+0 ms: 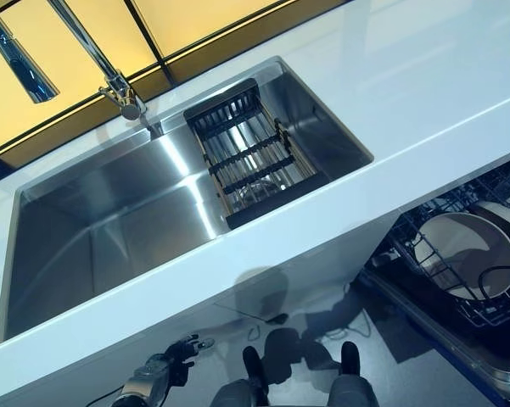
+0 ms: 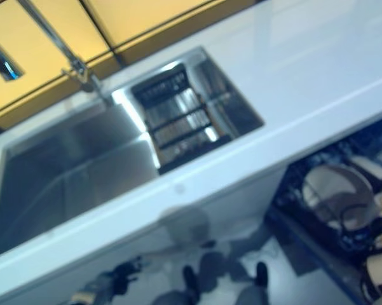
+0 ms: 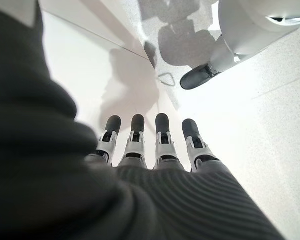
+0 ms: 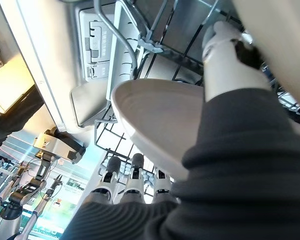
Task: Take plates into dishwasher
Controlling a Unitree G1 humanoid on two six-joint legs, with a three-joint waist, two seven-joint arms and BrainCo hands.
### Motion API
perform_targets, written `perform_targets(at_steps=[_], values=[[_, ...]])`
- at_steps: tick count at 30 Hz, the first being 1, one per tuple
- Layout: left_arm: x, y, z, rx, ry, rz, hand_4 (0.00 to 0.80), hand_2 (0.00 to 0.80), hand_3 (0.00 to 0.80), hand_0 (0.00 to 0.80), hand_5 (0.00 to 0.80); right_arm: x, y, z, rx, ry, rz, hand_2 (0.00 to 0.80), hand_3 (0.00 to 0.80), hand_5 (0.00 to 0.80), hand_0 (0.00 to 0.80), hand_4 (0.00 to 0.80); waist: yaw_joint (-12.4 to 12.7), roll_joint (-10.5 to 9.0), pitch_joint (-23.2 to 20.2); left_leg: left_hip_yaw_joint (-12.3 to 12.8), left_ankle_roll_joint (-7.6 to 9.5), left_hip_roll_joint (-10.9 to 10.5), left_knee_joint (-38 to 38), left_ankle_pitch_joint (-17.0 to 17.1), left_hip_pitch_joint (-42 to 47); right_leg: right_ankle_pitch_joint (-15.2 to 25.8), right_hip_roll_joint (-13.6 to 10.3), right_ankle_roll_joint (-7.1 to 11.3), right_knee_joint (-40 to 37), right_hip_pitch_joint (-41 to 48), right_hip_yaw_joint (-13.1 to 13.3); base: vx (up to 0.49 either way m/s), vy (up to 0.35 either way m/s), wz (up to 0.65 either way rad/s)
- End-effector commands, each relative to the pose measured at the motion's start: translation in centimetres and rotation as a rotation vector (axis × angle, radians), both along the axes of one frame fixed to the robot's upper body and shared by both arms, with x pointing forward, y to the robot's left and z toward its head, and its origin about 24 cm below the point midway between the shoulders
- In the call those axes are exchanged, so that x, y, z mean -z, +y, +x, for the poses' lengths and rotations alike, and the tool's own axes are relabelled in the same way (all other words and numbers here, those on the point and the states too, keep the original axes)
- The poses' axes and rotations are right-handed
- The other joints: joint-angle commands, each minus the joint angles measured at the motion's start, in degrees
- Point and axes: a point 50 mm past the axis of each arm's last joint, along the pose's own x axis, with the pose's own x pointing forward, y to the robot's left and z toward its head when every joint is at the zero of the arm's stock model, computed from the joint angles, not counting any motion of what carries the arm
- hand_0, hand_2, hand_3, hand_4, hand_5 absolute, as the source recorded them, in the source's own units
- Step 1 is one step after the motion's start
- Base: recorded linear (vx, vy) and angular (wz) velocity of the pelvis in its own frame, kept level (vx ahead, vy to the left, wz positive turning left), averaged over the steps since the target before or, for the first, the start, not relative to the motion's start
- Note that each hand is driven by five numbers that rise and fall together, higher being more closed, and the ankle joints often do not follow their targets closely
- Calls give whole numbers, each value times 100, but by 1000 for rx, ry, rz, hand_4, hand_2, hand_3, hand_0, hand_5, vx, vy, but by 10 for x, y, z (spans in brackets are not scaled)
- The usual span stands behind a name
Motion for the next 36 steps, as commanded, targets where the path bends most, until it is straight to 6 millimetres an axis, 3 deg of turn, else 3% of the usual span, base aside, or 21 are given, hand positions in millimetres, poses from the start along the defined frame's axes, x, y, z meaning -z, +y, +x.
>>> perform_targets(at_steps=[1,9,20,23,26,29,32,33,34,36], values=[[-13,23,19,44,-39,92,0,0,0,0,0,-8,0,3,-6,26,-56,0,0,0,0,0,119,-545,-80,-20,-259,159,-12,-365,528,54,-129,225,-10,-175,267,0,0,0],[-12,35,9,41,-17,119,0,0,0,0,0,-22,-10,-8,27,31,-87,0,0,0,0,0,86,-862,-284,25,-272,273,-12,-395,633,23,-19,225,-10,-71,286,16,-3,0],[-8,49,-8,7,42,173,0,0,0,0,0,-57,-40,-42,105,-38,-153,0,0,0,0,0,-77,-1268,-620,144,-266,393,-12,-441,843,-9,141,215,-10,112,387,22,-5,-1],[-7,52,-10,-10,59,199,0,0,0,0,0,-55,-41,-47,90,-42,-161,0,0,0,0,0,-93,-1348,-691,171,-221,367,-12,-484,899,-16,146,214,-10,168,401,36,-85,-2],[-7,61,-14,-51,80,248,0,0,0,0,0,-56,-36,-43,49,-75,-167,0,0,0,0,0,-78,-1414,-635,145,-130,327,37,-545,1041,-149,188,117,275,188,381,4,-162,-19],[-14,67,2,-131,56,281,0,0,0,0,0,-69,-32,-35,51,-137,-164,0,0,0,0,0,-39,-1377,-311,-20,-131,383,382,-574,808,-394,265,-71,829,-87,223,-227,-142,-19],[-18,70,11,-223,49,298,0,0,0,0,0,-78,-32,-32,73,-172,-169,0,0,0,0,0,-37,-1288,-68,-195,-174,455,331,-434,689,-508,353,-192,1018,-205,128,-135,-113,-3],[-17,73,7,-292,64,286,0,0,0,0,0,-84,-33,-33,97,-147,-200,0,0,0,0,0,21,-1225,-20,-294,-307,560,64,-21,617,-471,412,-218,833,-91,20,-66,-161,18],[-17,74,5,-315,67,281,0,0,0,0,0,-86,-36,-37,132,-132,-211,0,0,0,0,0,55,-1192,15,-286,-445,634,8,280,441,-426,457,-192,659,37,-26,-81,-173,27],[-18,79,4,-313,55,267,0,0,0,0,0,-86,-45,-49,217,-106,-213,0,0,0,0,0,81,-1296,68,19,-455,498,360,173,361,-257,359,-170,465,145,-160,-169,-174,45]])
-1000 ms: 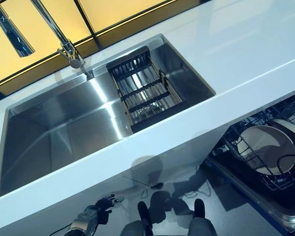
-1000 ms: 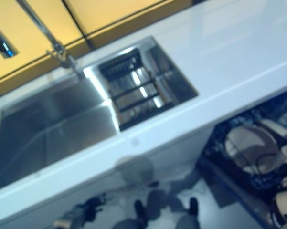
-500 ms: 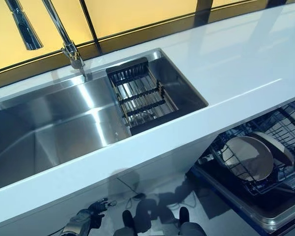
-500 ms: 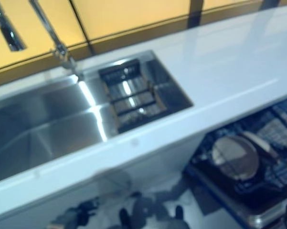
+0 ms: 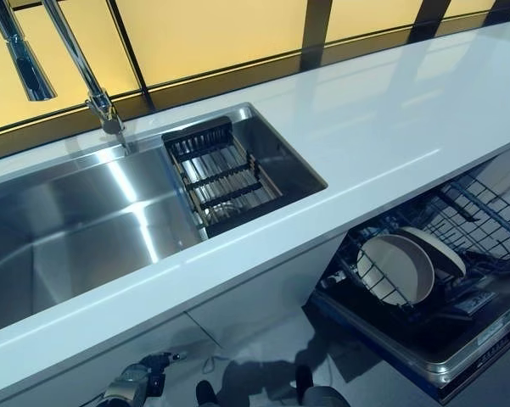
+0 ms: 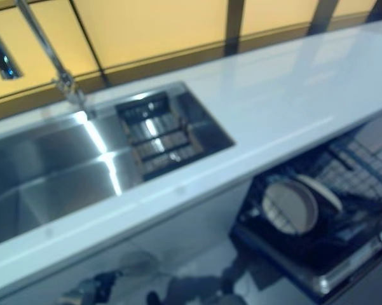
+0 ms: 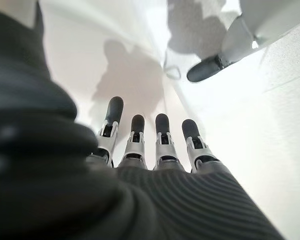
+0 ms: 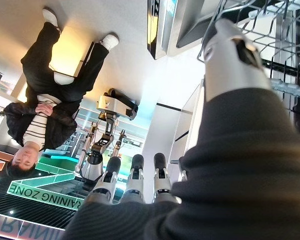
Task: Take plates into dishwasher
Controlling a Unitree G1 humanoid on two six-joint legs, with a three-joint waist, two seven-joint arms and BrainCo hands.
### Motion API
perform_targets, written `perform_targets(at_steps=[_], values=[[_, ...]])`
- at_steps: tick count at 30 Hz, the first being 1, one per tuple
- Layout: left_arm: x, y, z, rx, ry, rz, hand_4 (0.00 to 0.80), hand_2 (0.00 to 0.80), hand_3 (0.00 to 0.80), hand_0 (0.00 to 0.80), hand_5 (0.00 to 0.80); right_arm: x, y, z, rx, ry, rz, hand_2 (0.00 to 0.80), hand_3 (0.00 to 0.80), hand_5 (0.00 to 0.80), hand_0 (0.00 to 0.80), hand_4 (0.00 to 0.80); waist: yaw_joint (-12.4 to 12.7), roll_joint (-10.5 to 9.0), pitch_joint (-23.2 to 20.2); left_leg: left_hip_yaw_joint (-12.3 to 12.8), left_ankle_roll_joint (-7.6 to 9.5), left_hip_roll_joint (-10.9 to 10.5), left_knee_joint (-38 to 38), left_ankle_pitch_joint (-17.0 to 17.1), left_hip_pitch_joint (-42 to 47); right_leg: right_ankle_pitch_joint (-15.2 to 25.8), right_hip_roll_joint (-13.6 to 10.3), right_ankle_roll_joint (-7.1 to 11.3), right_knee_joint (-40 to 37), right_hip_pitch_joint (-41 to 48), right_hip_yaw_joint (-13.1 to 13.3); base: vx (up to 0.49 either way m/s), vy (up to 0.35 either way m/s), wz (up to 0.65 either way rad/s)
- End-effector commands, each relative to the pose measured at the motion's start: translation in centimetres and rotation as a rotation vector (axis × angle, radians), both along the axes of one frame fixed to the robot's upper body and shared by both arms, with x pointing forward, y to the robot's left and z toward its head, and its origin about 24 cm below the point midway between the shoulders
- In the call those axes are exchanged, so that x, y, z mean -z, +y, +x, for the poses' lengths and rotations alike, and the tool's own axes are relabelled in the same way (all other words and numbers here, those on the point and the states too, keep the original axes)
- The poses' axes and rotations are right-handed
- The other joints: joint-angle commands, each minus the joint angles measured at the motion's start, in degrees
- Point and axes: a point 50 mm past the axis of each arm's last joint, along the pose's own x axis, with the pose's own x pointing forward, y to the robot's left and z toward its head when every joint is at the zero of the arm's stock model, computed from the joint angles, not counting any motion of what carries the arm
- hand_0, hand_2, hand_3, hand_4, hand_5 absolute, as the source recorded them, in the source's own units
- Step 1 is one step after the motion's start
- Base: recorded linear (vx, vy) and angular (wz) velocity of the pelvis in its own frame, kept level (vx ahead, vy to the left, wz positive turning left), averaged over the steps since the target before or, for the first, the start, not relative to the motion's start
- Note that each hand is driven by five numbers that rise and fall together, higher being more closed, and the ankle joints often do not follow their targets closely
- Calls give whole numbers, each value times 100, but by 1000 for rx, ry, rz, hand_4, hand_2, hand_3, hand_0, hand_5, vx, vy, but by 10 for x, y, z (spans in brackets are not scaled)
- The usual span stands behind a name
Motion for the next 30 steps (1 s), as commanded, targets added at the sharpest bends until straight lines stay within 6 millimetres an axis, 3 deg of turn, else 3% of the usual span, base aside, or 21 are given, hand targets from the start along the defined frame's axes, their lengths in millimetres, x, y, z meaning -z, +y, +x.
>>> perform_targets(at_steps=[1,2,3,5,7,8,10,12,13,15,17,19,22,25,26,27,30], values=[[-18,27,19,-35,-76,47,0,0,0,0,0,-47,-12,-7,130,-30,-130,0,0,0,0,0,221,-540,380,446,-199,40,503,-108,306,-114,-128,-38,339,-86,-343,-248,-168,64],[-19,28,20,-27,-91,39,0,0,0,0,0,-43,-17,-15,163,-30,-127,0,0,0,0,0,194,-571,360,621,-157,-66,777,-344,472,-47,-189,-71,262,-58,-503,-253,-133,76],[-21,30,23,-24,-104,33,0,0,0,0,0,-39,-21,-21,185,-38,-116,0,0,0,0,0,173,-587,309,634,-105,-184,944,-465,579,-14,-179,-124,229,-90,-569,-256,-145,76],[-25,33,28,-4,-130,30,0,0,0,0,0,-27,-29,-38,240,-30,-88,0,0,0,0,0,107,-608,168,536,-12,-387,1414,-602,791,-14,-71,-284,252,-227,-686,-262,-167,34],[-32,35,38,-1,-166,90,0,0,0,0,0,-19,-34,-51,284,-23,-76,0,0,0,0,0,-2,-618,86,388,18,-461,1925,-707,943,-40,32,-411,368,-460,-711,-330,-175,42],[-23,21,37,-19,-163,72,0,0,0,0,0,-12,-35,-57,309,-28,-46,0,0,0,0,0,-67,-670,59,139,51,-586,2148,-945,1065,-27,101,-430,462,-773,-718,-432,-162,70],[-20,10,44,-59,-198,55,0,0,0,0,0,5,-31,-55,320,-42,-14,0,0,0,0,0,-160,-680,140,-74,121,-676,1883,-1237,1185,42,215,-382,590,-1122,-645,-523,-16,63],[-23,0,55,-69,-197,48,0,0,0,0,0,7,-25,-46,318,-54,-10,0,0,0,0,0,-233,-643,268,100,283,-708,1463,-1953,1462,160,206,-173,686,-1425,-784,-480,100,91],[-27,-1,62,-72,-216,61,0,0,0,0,0,7,-24,-43,318,-57,4,0,0,0,0,0,-211,-617,332,203,376,-744,1178,-2195,1602,331,174,-62,736,-1615,-983,-499,78,54],[-33,5,69,-99,-211,84,0,0,0,0,0,5,-20,-34,299,-72,27,0,0,0,0,0,-276,-696,371,235,497,-879,890,-2229,1684,725,26,15,772,-2008,-1183,-554,38,18],[-30,3,68,-118,-217,85,0,0,0,0,0,3,-20,-30,280,-63,0,0,0,0,0,0,-273,-587,291,205,457,-870,829,-2344,1865,648,110,88,766,-2030,-1217,-416,82,25],[-28,-6,68,-171,-216,90,0,0,0,0,0,10,-18,-29,288,-42,30,0,0,0,0,0,-175,-619,205,263,504,-966,1046,-2434,1794,605,82,62,612,-1810,-1393,-430,25,6],[-28,-2,62,-209,-194,115,0,0,0,0,0,11,-21,-32,315,-47,36,0,0,0,0,0,-8,-632,126,146,545,-1111,1332,-2396,1760,674,130,23,392,-1639,-1473,-421,3,13],[-30,7,58,-199,-201,145,0,0,0,0,0,8,-26,-43,367,-17,29,0,0,0,0,0,-23,-658,81,100,685,-1313,1382,-2606,1852,973,-9,123,300,-1796,-1513,-338,106,-7],[-31,9,58,-181,-203,153,0,0,0,0,0,11,-27,-48,378,14,15,0,0,0,0,0,-30,-645,125,136,755,-1337,1458,-2733,1839,1104,-49,228,284,-1813,-1458,-199,99,-7],[-33,12,60,-159,-205,164,0,0,0,0,0,17,-28,-53,393,49,13,0,0,0,0,0,-88,-782,188,185,809,-1454,1471,-2653,1783,1279,-261,257,313,-1860,-1458,-68,64,-5],[-48,31,69,-120,-189,213,0,0,0,0,0,56,-23,-71,425,164,54,0,0,0,0,0,-178,-901,443,341,942,-1378,1524,-2603,1799,1517,-568,592,539,-1903,-1119,-95,3,12]])
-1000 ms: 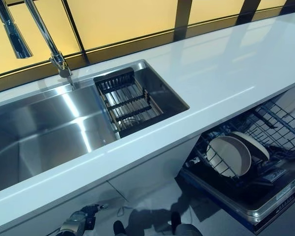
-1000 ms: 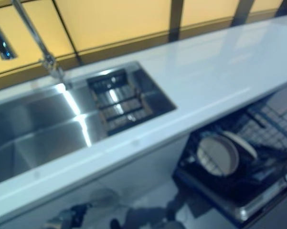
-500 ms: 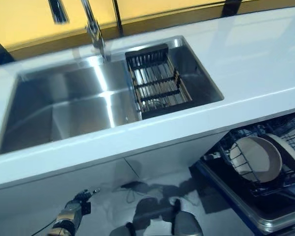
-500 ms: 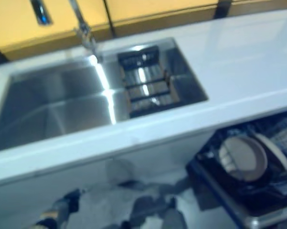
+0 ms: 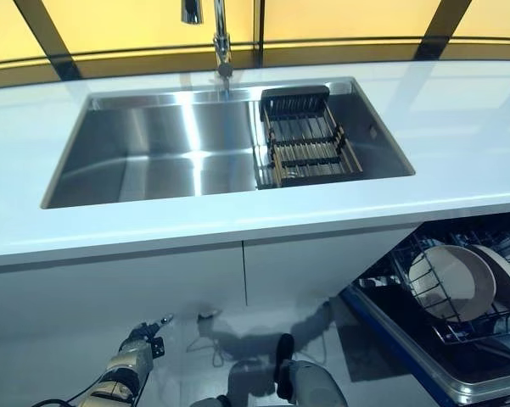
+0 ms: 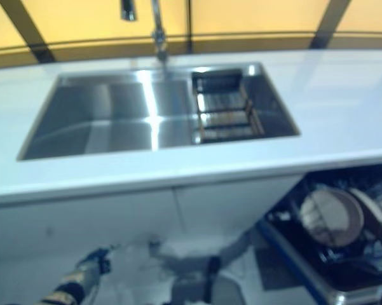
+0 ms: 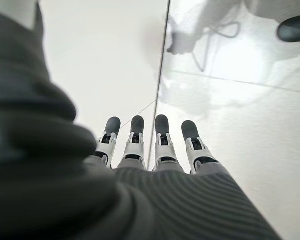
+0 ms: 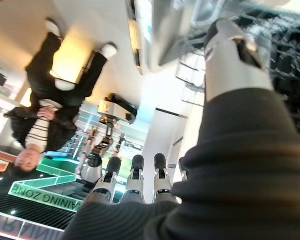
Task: Take plates into dishwasher
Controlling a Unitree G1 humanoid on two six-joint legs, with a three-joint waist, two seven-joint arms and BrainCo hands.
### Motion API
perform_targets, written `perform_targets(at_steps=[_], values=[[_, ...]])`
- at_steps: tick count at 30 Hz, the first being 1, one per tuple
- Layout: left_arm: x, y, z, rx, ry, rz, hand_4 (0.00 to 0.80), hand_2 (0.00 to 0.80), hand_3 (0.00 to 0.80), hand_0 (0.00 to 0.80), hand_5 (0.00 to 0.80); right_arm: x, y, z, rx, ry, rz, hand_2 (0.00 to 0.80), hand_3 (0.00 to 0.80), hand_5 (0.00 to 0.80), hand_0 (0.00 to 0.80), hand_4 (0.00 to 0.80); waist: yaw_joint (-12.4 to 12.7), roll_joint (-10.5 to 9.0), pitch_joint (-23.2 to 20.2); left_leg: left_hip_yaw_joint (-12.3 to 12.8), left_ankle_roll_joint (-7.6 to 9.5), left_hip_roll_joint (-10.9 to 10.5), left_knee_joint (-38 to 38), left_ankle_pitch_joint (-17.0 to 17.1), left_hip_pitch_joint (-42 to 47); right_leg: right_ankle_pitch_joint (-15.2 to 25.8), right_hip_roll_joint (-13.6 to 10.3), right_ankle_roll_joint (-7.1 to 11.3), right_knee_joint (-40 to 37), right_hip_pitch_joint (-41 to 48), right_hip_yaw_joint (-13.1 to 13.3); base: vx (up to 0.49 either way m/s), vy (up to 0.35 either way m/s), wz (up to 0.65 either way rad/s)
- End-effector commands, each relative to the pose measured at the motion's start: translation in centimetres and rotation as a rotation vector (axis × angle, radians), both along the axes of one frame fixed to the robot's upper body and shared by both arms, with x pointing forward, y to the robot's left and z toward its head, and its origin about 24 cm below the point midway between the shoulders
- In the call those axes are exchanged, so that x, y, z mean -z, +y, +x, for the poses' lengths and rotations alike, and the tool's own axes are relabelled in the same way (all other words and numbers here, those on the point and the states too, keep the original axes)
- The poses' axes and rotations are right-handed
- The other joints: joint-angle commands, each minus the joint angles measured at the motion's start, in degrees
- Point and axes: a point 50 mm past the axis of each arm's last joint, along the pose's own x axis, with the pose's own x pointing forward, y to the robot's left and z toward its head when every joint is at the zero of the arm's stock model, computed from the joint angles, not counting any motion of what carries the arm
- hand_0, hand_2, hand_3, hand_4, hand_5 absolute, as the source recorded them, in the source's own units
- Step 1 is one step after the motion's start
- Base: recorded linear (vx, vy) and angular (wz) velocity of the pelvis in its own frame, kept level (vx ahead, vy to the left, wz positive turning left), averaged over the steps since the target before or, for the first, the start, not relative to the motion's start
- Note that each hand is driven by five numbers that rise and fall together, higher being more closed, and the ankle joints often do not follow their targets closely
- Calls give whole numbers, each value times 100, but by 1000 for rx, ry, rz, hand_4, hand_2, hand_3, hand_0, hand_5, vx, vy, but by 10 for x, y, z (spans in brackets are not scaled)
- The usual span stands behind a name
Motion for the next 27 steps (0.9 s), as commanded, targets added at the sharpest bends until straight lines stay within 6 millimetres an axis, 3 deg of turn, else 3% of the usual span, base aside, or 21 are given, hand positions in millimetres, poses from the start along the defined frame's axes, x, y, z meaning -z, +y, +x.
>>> perform_targets(at_steps=[1,2,3,5,6,7,9,12,14,16,18,21,23,27], values=[[-24,30,15,72,-15,125,0,0,0,0,0,13,2,-13,44,121,-35,0,0,0,0,0,-113,-237,278,123,231,-304,-71,-392,954,1269,-9,1126,-797,-886,108,-274,-1,3],[-30,42,16,87,13,149,0,0,0,0,0,37,4,-32,66,165,4,0,0,0,0,0,-164,-274,326,201,380,-304,-121,-316,902,1223,-148,1182,-98,-805,329,-349,21,-9],[-30,48,13,79,34,159,0,0,0,0,0,52,6,-44,80,185,39,0,0,0,0,0,-140,-235,322,292,425,-245,-206,-170,814,1105,-249,1148,417,-717,390,-468,16,-13],[-30,53,9,74,66,163,0,0,0,0,0,67,9,-59,99,213,78,0,0,0,0,0,-85,-149,306,361,453,-136,-305,35,669,948,-317,1093,1046,-657,600,-367,-51,-14],[-30,62,2,75,109,169,0,0,0,0,0,85,14,-77,130,232,124,0,0,0,0,0,4,-34,267,323,431,59,-355,318,407,707,-313,981,1505,-428,978,-319,-110,-19],[-30,64,0,75,119,167,0,0,0,0,0,88,15,-79,136,235,132,0,0,0,0,0,28,-15,259,314,423,95,-355,360,360,655,-313,962,1570,-384,1031,-481,-206,-30],[-26,77,-20,52,179,161,0,0,0,0,0,109,24,-100,175,248,198,0,0,0,0,0,321,153,59,55,352,376,-463,755,-143,196,-470,792,1541,438,1358,-408,-229,-21],[-23,90,-40,43,218,149,0,0,0,0,0,124,31,-121,213,254,240,0,0,0,0,0,509,110,-227,-245,324,402,-437,860,-497,3,-644,833,1076,1182,1732,-260,-216,-27],[-26,95,-40,56,206,153,0,0,0,0,0,129,34,-126,219,254,244,0,0,0,0,0,566,7,-351,-413,299,365,-295,852,-763,-169,-596,892,546,1407,1926,-286,-260,-36],[-32,97,-31,48,152,161,0,0,0,0,0,131,37,-112,184,246,238,0,0,0,0,0,679,-85,-331,-396,181,480,-209,892,-967,-171,-703,993,138,1273,1760,-446,-283,-37],[-40,95,-17,41,82,162,0,0,0,0,0,136,43,-93,139,235,266,0,0,0,0,0,807,-106,-228,-227,55,712,-259,1057,-1148,-472,-582,1069,-142,1272,1510,-464,-252,-24],[-51,87,7,77,-3,152,0,0,0,0,0,148,54,-85,113,215,302,0,0,0,0,0,790,-150,-122,-336,9,737,-433,1339,-1386,-513,-247,1102,-78,1196,1782,-373,-220,-34],[-56,80,20,100,-37,143,0,0,0,0,0,155,61,-83,110,196,314,0,0,0,0,0,802,-161,-63,-299,-13,761,-593,1480,-1420,-702,-114,1075,-136,1241,1637,-332,-207,6],[-46,69,18,119,-16,133,0,0,0,0,0,165,70,-81,112,150,355,0,0,0,0,0,866,-173,-73,-252,-96,808,-897,1704,-1385,-941,59,984,-292,1445,1383,-172,-155,8]])
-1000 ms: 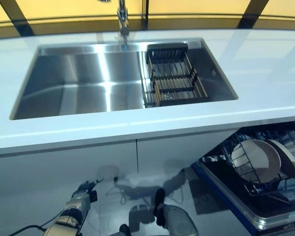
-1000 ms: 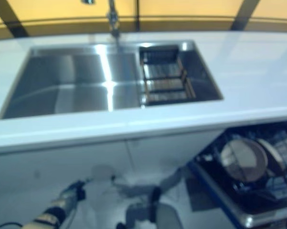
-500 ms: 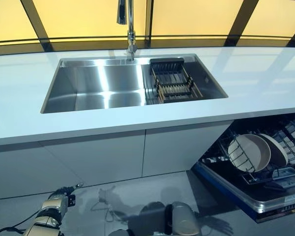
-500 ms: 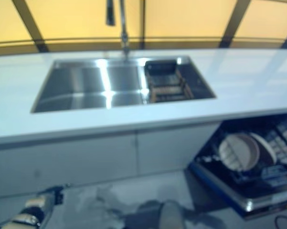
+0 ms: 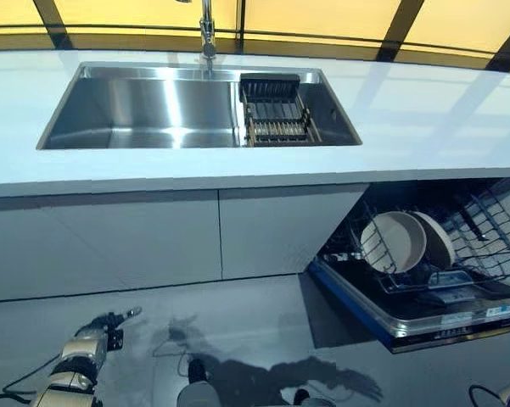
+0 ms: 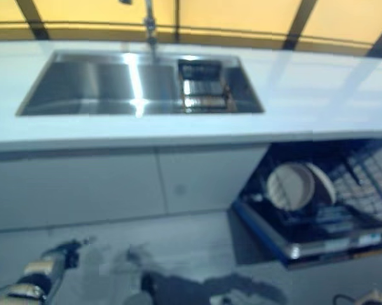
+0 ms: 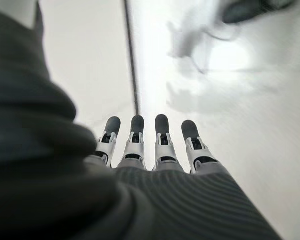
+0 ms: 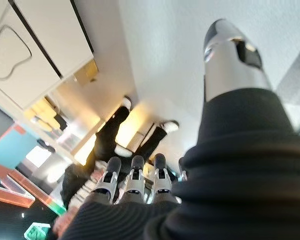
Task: Take plates into dishwasher
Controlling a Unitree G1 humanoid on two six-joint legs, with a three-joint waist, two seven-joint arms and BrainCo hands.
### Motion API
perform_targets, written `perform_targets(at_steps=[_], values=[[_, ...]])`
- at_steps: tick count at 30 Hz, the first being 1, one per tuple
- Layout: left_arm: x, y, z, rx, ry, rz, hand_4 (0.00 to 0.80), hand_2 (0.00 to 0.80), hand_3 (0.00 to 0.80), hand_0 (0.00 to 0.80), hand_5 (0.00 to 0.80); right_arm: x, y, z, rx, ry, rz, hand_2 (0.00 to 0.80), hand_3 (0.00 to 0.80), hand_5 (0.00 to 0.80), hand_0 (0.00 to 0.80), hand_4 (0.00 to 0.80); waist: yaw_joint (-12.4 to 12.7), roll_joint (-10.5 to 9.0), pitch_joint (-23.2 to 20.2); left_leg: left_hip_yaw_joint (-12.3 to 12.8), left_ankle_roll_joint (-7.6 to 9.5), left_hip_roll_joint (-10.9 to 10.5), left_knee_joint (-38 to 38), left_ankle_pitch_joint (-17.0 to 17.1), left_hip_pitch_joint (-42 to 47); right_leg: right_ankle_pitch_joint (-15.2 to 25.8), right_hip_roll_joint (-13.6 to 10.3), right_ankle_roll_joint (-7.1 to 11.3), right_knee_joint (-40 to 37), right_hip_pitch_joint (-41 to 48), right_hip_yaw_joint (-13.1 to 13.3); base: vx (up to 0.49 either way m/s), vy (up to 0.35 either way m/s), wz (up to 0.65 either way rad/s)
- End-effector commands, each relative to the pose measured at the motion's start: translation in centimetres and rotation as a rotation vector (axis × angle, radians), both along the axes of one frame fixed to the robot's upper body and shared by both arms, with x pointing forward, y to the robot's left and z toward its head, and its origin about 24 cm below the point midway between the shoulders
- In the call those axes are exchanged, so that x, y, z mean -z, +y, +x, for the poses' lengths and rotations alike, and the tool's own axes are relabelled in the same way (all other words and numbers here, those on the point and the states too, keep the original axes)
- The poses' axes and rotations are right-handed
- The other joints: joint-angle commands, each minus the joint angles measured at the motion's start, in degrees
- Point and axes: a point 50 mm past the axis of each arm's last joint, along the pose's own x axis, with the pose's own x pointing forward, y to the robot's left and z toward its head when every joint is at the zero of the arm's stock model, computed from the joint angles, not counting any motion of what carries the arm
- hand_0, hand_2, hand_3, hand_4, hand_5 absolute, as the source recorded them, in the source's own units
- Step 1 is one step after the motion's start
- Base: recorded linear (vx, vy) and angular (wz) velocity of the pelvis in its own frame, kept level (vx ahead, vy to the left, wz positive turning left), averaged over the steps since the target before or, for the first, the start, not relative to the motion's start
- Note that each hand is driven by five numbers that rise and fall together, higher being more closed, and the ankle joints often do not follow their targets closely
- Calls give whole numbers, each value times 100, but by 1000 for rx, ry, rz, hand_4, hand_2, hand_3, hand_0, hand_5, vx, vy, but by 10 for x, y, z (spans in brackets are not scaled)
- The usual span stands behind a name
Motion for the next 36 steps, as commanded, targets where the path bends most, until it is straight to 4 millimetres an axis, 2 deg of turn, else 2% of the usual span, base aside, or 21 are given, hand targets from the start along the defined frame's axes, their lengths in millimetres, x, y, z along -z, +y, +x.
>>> perform_targets(at_steps=[1,4,10,14,16,18,20,21,22,24,26,27,28,29,30,31,33,36], values=[[7,-8,0,8,-9,-3,0,0,0,0,0,-13,-13,1,3,-16,-69,0,0,0,0,0,71,285,226,-32,240,39,-24,-139,109,-312,171,-10,576,251,65,-65,-111,11],[21,-8,-23,3,47,4,0,0,0,0,0,-9,-11,-6,48,-43,-39,0,0,0,0,0,134,297,132,62,142,117,-202,47,133,-349,186,-55,440,437,-48,-41,-94,13],[26,0,-40,-10,109,20,0,0,0,0,0,-6,-9,-6,56,-84,-44,0,0,0,0,0,233,426,42,37,68,201,-289,212,75,-667,255,-189,603,578,-229,-41,-63,8],[38,-1,-62,-76,173,11,0,0,0,0,0,-4,-6,2,35,-106,-34,0,0,0,0,0,290,565,110,-172,-167,428,-431,626,-83,-1033,593,-497,830,547,-184,-9,-144,3],[45,-2,-77,-149,185,-4,0,0,0,0,0,-5,-7,8,-3,-123,-20,0,0,0,0,0,290,612,175,-180,-327,611,-565,899,-76,-1004,729,-594,767,559,-164,-15,-174,-3],[50,-7,-83,-174,171,-41,0,0,0,0,0,-6,-7,12,-20,-145,-25,0,0,0,0,0,204,616,237,275,-407,683,-569,1009,-106,-751,821,-589,443,623,-311,-134,-170,1],[51,-12,-76,-131,152,-65,0,0,0,0,0,-4,-6,9,15,-188,-50,0,0,0,0,0,53,541,267,770,-315,654,-16,664,56,-532,724,-615,265,602,-607,-248,-131,46],[49,-16,-67,-91,133,-76,0,0,0,0,0,-3,-5,8,69,-246,-78,0,0,0,0,0,-23,453,236,931,-150,522,470,154,236,-382,596,-669,228,471,-773,-294,-87,100],[50,-19,-63,-73,122,-78,0,0,0,0,0,-2,-4,8,93,-277,-97,0,0,0,0,0,-54,410,218,853,-72,411,778,-121,307,-323,546,-692,234,384,-792,-291,-54,110],[51,-28,-56,-48,86,-77,0,0,0,0,0,0,-1,7,130,-326,-145,0,0,0,0,0,-135,334,144,495,152,-94,1348,-772,608,-205,480,-717,264,145,-688,-204,3,37],[52,-34,-51,-25,70,-79,0,0,0,0,0,3,1,0,143,-299,-149,0,0,0,0,0,-239,389,41,235,233,-420,1358,-1038,923,-206,588,-741,321,-14,-599,-140,50,5],[52,-35,-50,-19,68,-79,0,0,0,0,0,4,2,-1,143,-290,-147,0,0,0,0,0,-252,397,32,215,240,-444,1329,-1061,968,-207,601,-740,329,-23,-591,-128,100,50],[51,-36,-47,-4,65,-80,0,0,0,0,0,6,3,-7,151,-260,-128,0,0,0,0,0,-326,485,-50,124,268,-555,830,-1116,1256,-213,684,-732,425,-146,-598,-100,117,63],[50,-36,-45,-8,85,-59,0,0,0,0,0,9,5,-13,173,-243,-116,0,0,0,0,0,-377,597,-76,-1,278,-627,170,-1007,1460,-169,761,-670,499,-264,-647,-130,207,72],[24,-2,-31,12,82,-79,0,0,0,0,0,7,2,-21,190,-220,-127,0,0,0,0,0,-525,747,-40,-208,275,-694,-268,-894,1583,-70,801,-594,629,-461,-604,-112,187,60],[16,7,-26,22,82,-86,0,0,0,0,0,4,-1,-22,202,-202,-128,0,0,0,0,0,-559,764,-26,-248,302,-755,-315,-897,1606,16,780,-542,622,-534,-572,-112,161,33],[11,12,-22,61,99,-78,0,0,0,0,0,0,-4,-23,220,-165,-127,0,0,0,0,0,-562,757,-28,-251,388,-858,-317,-962,1575,161,714,-434,545,-652,-540,-113,76,7],[19,7,-30,100,138,-63,0,0,0,0,0,-4,-8,-28,216,-128,-130,0,0,0,0,0,-543,685,-36,-77,436,-951,-250,-1064,1594,345,638,-341,339,-656,-639,-62,29,-5]])
